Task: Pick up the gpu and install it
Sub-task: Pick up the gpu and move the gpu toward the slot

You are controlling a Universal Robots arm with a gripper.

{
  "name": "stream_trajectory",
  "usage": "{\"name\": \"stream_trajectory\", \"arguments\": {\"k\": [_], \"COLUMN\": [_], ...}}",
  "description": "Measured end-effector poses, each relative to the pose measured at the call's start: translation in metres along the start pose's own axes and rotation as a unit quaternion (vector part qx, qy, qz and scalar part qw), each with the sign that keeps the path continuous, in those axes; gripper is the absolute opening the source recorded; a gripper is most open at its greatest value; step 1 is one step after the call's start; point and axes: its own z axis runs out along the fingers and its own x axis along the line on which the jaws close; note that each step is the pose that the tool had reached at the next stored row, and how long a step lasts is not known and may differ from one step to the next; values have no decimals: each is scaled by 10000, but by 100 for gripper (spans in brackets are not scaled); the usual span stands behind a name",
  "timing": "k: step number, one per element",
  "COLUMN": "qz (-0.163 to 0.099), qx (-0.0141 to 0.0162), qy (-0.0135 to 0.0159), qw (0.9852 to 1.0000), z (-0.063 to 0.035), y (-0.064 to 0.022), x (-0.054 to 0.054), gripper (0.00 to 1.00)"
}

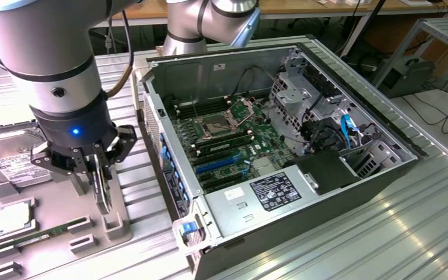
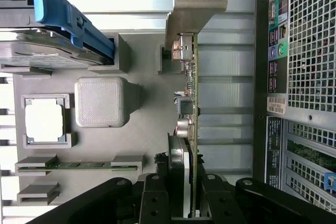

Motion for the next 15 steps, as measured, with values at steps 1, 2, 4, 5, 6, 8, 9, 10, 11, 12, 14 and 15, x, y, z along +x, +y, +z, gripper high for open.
{"name": "stream_trajectory", "arguments": {"k": [1,2,4,5,6,8,9,10,11,12,14,15], "qz": [0,0,0,0,0,0,0,0,0,0,0,0], "qx": [0,0,1,0,-1,-1,-1,-1,-1,-1,-1,-1], "qy": [0,0,0,-1,-1,-1,0,0,0,0,0,0], "qw": [10000,10000,10000,10000,10000,10000,10000,10000,10000,10000,10000,10000], "z": [-7,-16,-35,-39,-38,-38,-39,-39,-39,-39,-39,-39], "y": [0,0,0,0,1,1,0,0,0,0,0,0], "x": [0,0,0,-1,-1,0,0,0,0,0,0,0], "gripper": [28,28,28,28,28,28,28,28,28,28,28,28]}}
